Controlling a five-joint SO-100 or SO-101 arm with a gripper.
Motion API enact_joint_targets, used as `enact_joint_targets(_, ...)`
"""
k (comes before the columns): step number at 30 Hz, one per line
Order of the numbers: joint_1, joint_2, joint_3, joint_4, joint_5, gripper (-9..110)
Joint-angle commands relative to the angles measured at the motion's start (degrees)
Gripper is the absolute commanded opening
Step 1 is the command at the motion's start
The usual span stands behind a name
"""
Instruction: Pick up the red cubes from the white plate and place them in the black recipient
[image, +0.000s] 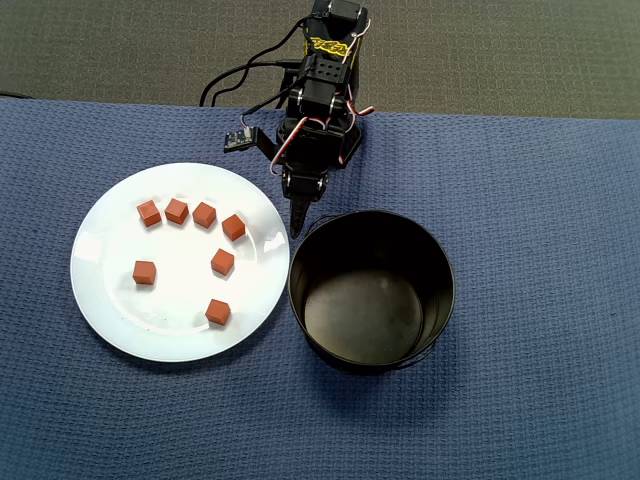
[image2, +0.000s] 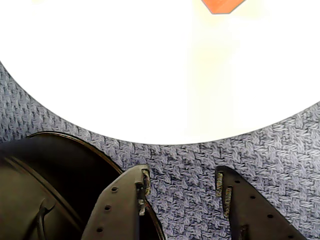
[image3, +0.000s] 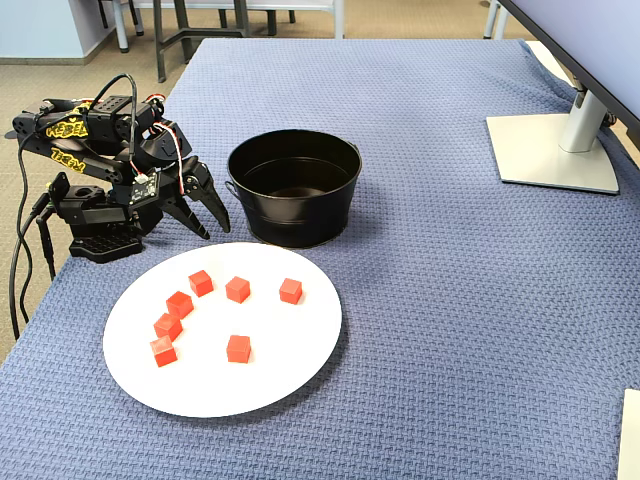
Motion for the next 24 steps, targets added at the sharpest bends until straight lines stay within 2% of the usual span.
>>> enact_joint_targets(1,1.41,-0.79,-2.81,0.53,-3.08,9)
enact_joint_targets(3,1.58,-0.97,-6.06,5.27,-8.26,15)
enact_joint_targets(7,4.92,-1.93,-14.24,16.26,-23.03,15)
enact_joint_targets(13,14.06,-6.33,-18.37,16.26,-47.64,17)
enact_joint_targets(17,22.06,-10.55,-17.4,8.26,-65.65,18)
enact_joint_targets(19,24.61,-13.18,-14.94,0.35,-70.31,19)
enact_joint_targets(22,26.63,-19.69,-11.6,-13.89,-69.96,19)
enact_joint_targets(24,27.07,-23.82,-11.87,-16.17,-68.99,20)
